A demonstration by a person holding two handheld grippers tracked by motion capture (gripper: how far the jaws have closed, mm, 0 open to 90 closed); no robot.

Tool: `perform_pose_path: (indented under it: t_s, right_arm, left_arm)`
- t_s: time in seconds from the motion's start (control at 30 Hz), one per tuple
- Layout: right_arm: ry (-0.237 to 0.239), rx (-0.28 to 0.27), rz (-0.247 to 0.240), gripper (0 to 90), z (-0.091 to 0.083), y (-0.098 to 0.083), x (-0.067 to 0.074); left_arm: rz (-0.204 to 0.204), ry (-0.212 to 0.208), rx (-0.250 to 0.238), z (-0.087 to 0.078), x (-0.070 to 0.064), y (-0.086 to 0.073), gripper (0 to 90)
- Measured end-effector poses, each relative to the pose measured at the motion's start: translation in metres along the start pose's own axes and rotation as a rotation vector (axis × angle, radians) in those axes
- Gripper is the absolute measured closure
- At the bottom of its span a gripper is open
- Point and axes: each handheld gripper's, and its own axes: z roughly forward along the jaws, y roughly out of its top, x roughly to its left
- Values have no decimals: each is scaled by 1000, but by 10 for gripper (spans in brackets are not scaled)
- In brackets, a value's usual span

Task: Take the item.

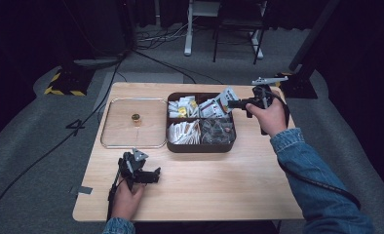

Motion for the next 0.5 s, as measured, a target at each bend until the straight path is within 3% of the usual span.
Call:
perform_pose_path:
  t_s: [0.23, 0.5]
  right_arm:
    - [31, -7, -21, 863, -22, -12, 7]
    - [40, -19, 5, 863, -45, -30, 5]
  left_arm:
    - [0, 0, 0, 0, 0, 0, 3]
    - [0, 0, 0, 0, 0, 0, 3]
